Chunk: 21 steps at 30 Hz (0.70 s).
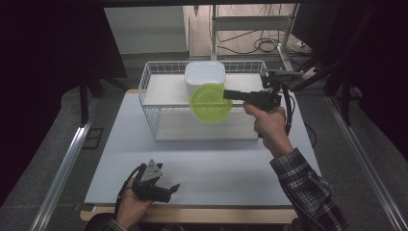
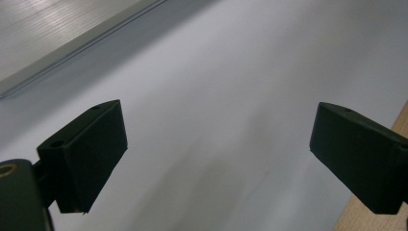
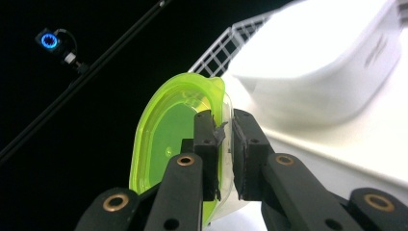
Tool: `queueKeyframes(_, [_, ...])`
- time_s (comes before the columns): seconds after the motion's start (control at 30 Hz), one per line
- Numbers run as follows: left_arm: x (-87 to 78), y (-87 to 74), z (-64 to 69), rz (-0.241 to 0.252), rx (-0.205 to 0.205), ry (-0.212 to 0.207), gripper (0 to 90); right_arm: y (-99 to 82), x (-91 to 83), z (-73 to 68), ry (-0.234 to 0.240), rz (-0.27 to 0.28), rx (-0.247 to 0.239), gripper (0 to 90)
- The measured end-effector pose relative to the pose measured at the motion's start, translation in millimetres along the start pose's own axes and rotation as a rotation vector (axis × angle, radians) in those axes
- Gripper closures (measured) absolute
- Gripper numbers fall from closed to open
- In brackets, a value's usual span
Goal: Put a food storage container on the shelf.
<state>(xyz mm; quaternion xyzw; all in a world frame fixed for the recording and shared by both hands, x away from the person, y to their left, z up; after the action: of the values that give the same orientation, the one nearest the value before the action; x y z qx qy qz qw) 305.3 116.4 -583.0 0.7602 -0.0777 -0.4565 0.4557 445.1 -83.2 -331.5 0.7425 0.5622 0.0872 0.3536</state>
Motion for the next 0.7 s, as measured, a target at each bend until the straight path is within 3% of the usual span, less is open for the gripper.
queueKeyframes(0.33, [0.5, -0.2, 1.5, -0.001, 0.002, -0.008, 5.5, 49.3, 5.8, -16.9, -0.037, 0.091, 0.011, 81.8])
queueKeyframes(0.7, [0.9, -0.7, 2.5, -0.006, 0.01, -0.015, 5.5, 79.6, 26.3, -10.6, -0.118, 0.169, 0.083, 81.8])
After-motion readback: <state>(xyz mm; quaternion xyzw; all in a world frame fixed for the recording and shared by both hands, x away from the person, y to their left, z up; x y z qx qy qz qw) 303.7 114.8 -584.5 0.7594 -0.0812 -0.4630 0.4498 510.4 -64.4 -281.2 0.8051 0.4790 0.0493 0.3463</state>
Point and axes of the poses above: each handheld gripper's, and its own axes: x roughly forward along the jaws, y roughly out of its top, z roughly to its right, the point moved 10 cm from there along x, roughly forward along the jaws, and after that the axes turned 11 degrees about x, right-handed, at the moved point
